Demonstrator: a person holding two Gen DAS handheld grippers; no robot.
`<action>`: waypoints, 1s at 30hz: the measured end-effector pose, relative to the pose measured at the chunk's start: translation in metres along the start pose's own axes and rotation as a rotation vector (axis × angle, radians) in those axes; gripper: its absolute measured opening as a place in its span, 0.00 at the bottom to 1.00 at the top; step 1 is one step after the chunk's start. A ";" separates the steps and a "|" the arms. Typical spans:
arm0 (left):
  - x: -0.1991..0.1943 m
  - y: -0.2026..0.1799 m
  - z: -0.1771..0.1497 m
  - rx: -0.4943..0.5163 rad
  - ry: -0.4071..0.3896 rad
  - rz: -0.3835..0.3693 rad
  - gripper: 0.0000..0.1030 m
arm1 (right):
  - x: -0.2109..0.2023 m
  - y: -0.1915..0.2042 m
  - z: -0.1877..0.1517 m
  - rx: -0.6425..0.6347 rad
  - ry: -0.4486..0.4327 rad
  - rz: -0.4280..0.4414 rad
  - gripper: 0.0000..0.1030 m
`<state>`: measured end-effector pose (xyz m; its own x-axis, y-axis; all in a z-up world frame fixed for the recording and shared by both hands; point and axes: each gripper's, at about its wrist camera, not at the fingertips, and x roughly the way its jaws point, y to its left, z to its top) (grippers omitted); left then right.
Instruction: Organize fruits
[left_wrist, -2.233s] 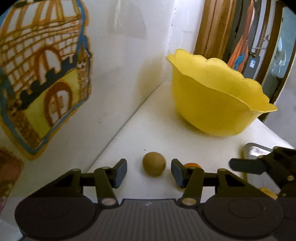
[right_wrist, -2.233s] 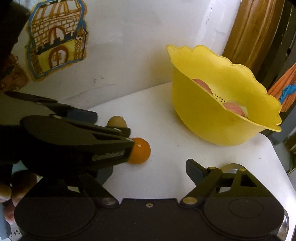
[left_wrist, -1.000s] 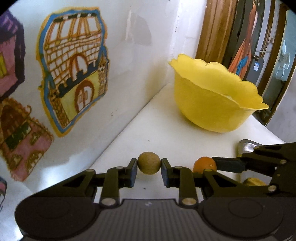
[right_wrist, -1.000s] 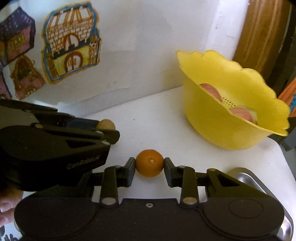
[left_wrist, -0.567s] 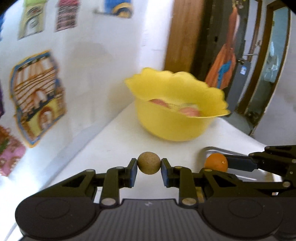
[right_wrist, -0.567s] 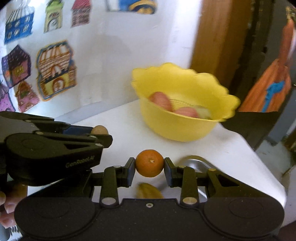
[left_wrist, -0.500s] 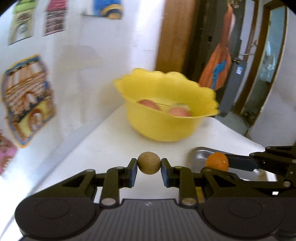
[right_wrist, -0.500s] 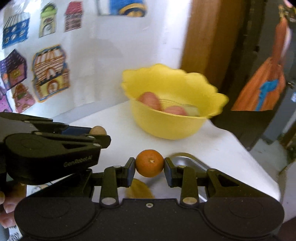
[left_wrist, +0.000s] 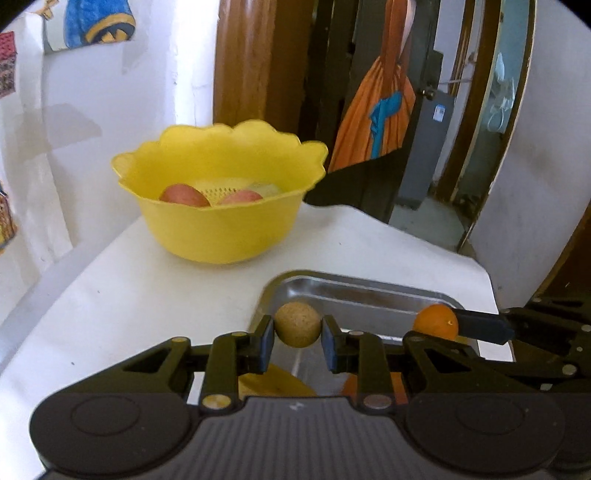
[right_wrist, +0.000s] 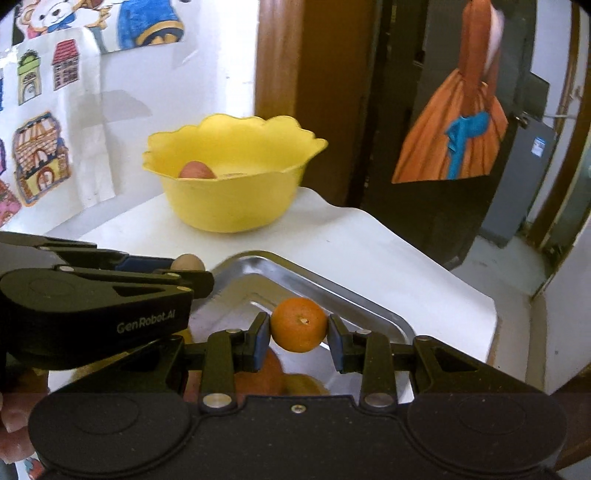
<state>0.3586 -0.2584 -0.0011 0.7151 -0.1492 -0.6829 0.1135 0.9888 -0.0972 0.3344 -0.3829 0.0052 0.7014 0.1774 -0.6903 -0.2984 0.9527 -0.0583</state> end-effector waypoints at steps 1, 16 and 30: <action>0.002 -0.003 -0.001 0.002 0.002 0.008 0.29 | 0.003 -0.003 -0.002 0.011 0.006 0.002 0.34; -0.008 -0.018 -0.013 0.021 -0.010 0.082 0.54 | -0.004 -0.023 -0.024 0.106 0.001 0.008 0.52; -0.085 0.019 -0.010 0.024 -0.129 0.104 0.99 | -0.088 0.013 -0.026 0.242 -0.127 -0.108 0.99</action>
<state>0.2934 -0.2273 0.0476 0.8063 -0.0478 -0.5896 0.0498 0.9987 -0.0128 0.2516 -0.3923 0.0460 0.8008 0.0870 -0.5926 -0.0655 0.9962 0.0578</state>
